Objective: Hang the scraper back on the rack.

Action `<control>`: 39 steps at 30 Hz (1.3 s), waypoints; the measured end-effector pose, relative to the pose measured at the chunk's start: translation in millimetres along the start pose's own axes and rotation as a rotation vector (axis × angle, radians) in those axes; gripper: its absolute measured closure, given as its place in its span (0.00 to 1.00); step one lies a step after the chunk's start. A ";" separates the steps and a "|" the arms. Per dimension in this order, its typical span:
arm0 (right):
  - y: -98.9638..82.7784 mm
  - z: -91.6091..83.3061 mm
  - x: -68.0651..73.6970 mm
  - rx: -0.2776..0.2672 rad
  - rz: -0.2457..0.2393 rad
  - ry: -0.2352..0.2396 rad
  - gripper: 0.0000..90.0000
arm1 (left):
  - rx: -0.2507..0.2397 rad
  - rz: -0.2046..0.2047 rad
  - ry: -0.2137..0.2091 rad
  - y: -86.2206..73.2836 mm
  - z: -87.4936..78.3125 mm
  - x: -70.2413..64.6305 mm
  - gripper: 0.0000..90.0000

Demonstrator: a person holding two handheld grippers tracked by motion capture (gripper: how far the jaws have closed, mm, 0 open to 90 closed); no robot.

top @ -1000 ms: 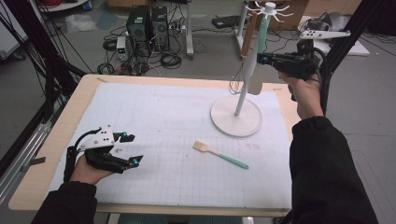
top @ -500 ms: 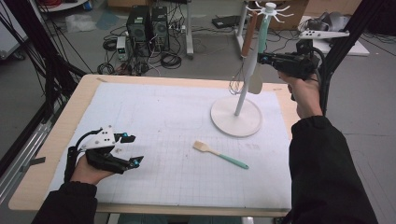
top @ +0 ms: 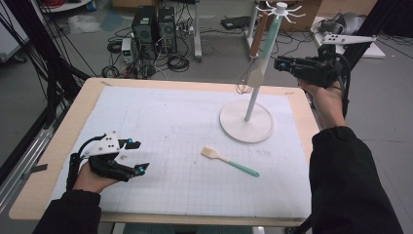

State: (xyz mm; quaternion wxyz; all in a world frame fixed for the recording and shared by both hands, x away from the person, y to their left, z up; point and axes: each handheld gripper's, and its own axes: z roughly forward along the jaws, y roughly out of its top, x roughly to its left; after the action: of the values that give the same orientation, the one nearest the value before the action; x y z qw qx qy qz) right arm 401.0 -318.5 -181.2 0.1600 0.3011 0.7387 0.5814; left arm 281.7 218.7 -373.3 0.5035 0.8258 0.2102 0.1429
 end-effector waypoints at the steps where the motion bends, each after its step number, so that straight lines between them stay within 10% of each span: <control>1: -0.2 -1.4 0.7 0.001 -0.004 0.009 0.81 | -0.001 0.000 -0.001 0.0 -0.1 0.1 0.25; 13: 2.0 -13.3 11.4 -0.002 -0.040 0.059 0.99 | 0.004 -0.001 -0.001 -1.0 -1.1 1.3 0.25; 39: 46.2 -17.4 18.4 -0.005 -0.081 0.089 0.99 | -0.005 -0.001 -0.001 0.1 -2.1 1.8 0.25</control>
State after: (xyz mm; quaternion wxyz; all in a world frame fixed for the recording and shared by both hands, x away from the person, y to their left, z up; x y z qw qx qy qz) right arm 388.6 -313.6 -130.2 0.1513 0.2441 0.7552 0.5892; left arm 282.4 221.1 -372.2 0.5056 0.8246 0.2100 0.1426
